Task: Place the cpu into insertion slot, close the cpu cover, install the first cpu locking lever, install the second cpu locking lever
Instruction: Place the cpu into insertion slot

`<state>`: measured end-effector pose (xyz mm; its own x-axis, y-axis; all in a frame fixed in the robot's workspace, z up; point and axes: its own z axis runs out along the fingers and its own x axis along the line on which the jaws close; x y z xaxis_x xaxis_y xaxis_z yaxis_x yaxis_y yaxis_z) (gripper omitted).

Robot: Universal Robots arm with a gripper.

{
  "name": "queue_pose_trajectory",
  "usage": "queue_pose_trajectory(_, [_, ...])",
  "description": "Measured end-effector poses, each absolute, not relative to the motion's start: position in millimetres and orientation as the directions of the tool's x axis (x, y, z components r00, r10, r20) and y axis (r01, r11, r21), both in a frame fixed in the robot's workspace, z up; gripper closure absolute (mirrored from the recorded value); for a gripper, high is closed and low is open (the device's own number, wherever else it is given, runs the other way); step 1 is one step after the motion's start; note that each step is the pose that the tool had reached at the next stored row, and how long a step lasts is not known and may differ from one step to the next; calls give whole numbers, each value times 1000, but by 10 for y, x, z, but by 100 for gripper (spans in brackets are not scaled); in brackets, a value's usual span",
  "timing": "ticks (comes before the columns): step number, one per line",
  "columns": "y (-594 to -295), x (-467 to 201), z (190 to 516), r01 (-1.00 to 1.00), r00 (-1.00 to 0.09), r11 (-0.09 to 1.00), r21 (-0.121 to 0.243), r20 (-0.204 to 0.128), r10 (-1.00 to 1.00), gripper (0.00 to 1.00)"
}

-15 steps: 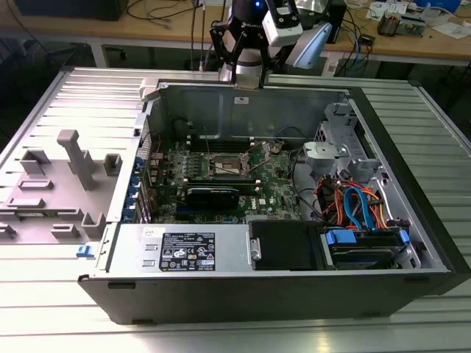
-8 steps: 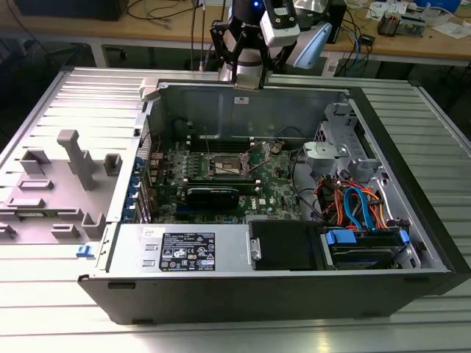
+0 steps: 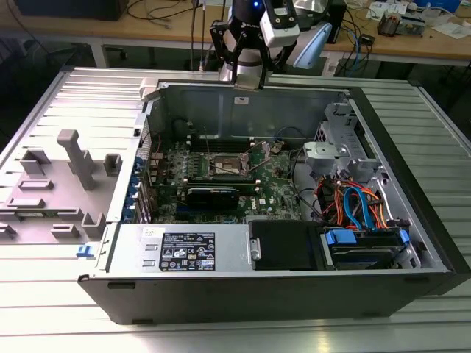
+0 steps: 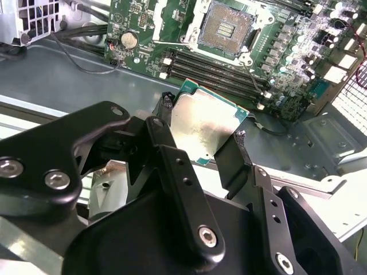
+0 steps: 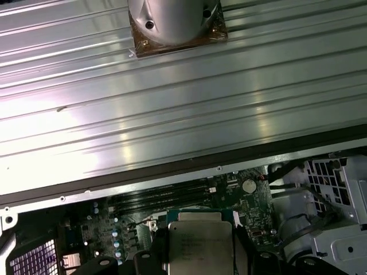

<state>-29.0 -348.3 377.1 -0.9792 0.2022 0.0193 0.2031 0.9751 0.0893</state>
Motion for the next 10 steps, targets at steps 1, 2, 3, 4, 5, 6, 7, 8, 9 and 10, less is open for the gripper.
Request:
queue_pose_trajectory(1, [-3483, -290, 3770, 214, -977, 973, 89, 19, 213, 45])
queue_pose_trajectory(2, [-3483, -290, 3768, 232, -973, 969, 89, 19, 231, 45])
queue_pose_trajectory(3, [-3483, -290, 3766, 246, -969, 965, 89, 19, 246, 45])
queue_pose_trajectory(4, [-3483, -290, 3761, 266, -964, 960, 89, 19, 265, 45])
queue_pose_trajectory(5, [-3483, -290, 3757, 279, -960, 956, 89, 19, 278, 45])
queue_pose_trajectory(6, [-3483, -290, 3751, 301, -953, 949, 89, 19, 301, 45])
queue_pose_trajectory(7, [-3483, -290, 3744, 329, -944, 940, 88, 19, 329, 45])
queue_pose_trajectory(8, [-3483, -290, 3737, 355, -935, 931, 88, 19, 354, 45])
queue_pose_trajectory(9, [-3483, -290, 3731, 377, -926, 922, 88, 19, 377, 45])
queue_pose_trajectory(10, [-3483, -290, 3728, 393, -919, 915, 87, 19, 393, 45])
